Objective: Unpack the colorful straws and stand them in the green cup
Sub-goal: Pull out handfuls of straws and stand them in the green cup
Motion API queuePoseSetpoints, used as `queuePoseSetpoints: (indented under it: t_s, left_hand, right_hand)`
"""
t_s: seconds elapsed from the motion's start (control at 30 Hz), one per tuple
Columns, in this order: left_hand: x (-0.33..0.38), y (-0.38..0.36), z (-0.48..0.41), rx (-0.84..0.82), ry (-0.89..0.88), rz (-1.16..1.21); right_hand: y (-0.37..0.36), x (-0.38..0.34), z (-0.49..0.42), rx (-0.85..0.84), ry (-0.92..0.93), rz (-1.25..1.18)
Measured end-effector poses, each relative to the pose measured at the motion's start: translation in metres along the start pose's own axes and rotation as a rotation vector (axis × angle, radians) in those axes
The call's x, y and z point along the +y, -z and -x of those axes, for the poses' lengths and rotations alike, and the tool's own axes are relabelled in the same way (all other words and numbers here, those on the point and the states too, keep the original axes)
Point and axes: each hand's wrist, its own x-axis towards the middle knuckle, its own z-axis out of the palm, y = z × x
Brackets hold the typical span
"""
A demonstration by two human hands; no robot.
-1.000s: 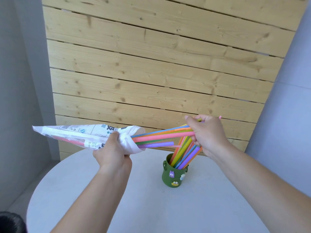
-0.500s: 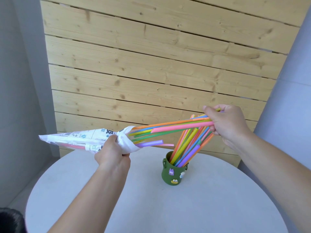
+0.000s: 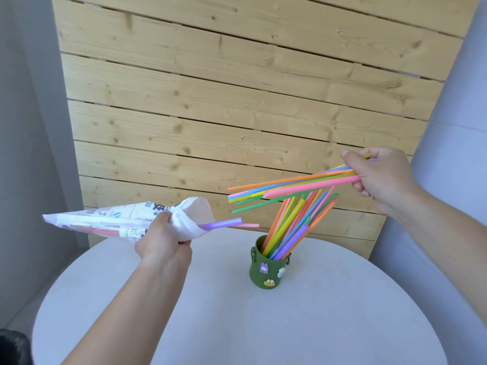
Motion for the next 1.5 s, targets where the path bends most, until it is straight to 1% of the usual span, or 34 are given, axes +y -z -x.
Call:
queuePoseSetpoints:
  t_s: [0.1,0.23,0.5,0.6,0.8,0.9,1.17,1.33,1.5]
  left_hand:
    - [0.003,0.001,0.001,-0.01,-0.014,-0.001]
    - [0.004,0.002,0.002,-0.031,-0.034,-0.007]
    - [0.0,0.002,0.004,-0.068,-0.043,-0.027]
    - [-0.001,0.003,0.003,-0.077,-0.043,-0.03]
    - [-0.004,0.005,-0.001,-0.089,-0.043,-0.05]
    - [-0.006,0.006,-0.003,-0.105,-0.053,-0.048]
    - [-0.011,0.007,-0.006,-0.115,-0.057,-0.071]
    - [-0.014,0.007,-0.005,-0.133,-0.05,-0.087]
    - [-0.014,0.007,-0.002,-0.132,-0.046,-0.088]
  right_hand:
    - [0.009,-0.005,-0.011,-0.023,0.049,0.077]
    - [0.012,-0.014,-0.025,-0.097,0.146,0.22]
    - [-0.007,-0.04,-0.047,-0.327,0.399,0.543]
    - [-0.017,-0.043,-0.053,-0.396,0.431,0.598]
    - [-0.04,-0.045,-0.061,-0.518,0.429,0.692]
    - [-0.049,-0.038,-0.062,-0.572,0.42,0.718]
    - [-0.062,-0.016,-0.068,-0.646,0.386,0.722]
    - [-0.051,-0.024,-0.073,-0.572,0.354,0.597]
    - [-0.04,-0.032,-0.067,-0.585,0.389,0.585]
